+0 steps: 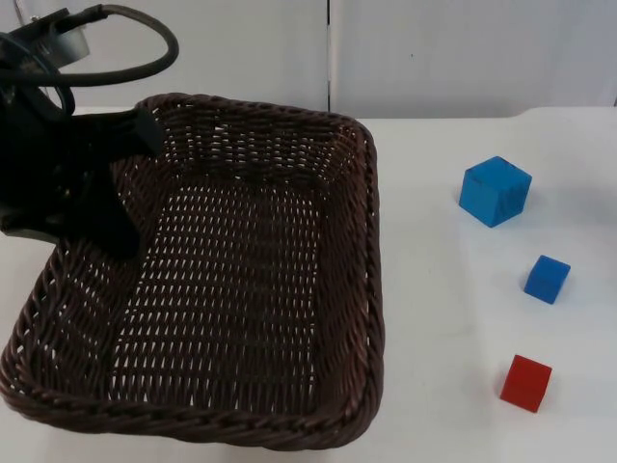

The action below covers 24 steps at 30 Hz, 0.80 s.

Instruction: Pick up the basket with the left hand and place the largest block into the basket with the right hand.

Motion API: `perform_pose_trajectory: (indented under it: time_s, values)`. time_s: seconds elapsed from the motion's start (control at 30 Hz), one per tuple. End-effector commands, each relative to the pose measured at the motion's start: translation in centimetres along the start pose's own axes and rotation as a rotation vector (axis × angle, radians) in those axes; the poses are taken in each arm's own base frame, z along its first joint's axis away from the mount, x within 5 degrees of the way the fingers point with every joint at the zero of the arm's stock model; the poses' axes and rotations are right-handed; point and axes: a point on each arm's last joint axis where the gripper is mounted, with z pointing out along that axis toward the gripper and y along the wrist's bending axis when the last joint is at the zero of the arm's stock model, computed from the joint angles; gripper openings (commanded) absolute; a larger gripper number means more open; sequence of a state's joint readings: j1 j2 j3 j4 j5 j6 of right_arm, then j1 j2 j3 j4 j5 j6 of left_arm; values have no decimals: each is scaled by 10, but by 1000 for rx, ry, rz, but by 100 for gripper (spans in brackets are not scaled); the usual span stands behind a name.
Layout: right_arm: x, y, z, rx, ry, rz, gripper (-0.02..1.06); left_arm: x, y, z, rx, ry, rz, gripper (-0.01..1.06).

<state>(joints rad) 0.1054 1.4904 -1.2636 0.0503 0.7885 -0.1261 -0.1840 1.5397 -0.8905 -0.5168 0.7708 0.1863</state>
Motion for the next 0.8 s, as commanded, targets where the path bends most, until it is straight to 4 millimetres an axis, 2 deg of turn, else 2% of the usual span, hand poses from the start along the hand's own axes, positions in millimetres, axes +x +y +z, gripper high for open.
perform_pose_trajectory:
  time_s: [0.0,0.03,0.13,0.2,0.33,0.47,0.57,0.7,0.77]
  values:
    - [-15,13,15,-27,-11,-76,105,-1,-3,-4,26,-24,-23,0]
    - [-15,13,15,-27,-11,-76,105,-1,-3,-4,26,-24,-23,0]
    - [-28,25,35,-51,14,-143,105,-1,-3,-4,26,-24,-23,0]
    - [-33,29,39,-60,20,-160,105,-1,-3,-4,26,-24,-23,0]
    - [-51,41,59,-85,51,-223,105,-1,-3,-4,26,-24,-23,0]
    - [-59,46,73,-105,53,-271,105,-1,-3,-4,26,-24,-23,0]
    - [-62,50,85,-145,63,-287,105,-1,-3,-4,26,-24,-23,0]
    - [-61,53,110,-162,82,-314,105,-1,-3,-4,25,-30,-23,0]
    - [-61,53,114,-160,75,-312,105,-1,-3,-4,25,-30,-23,0]
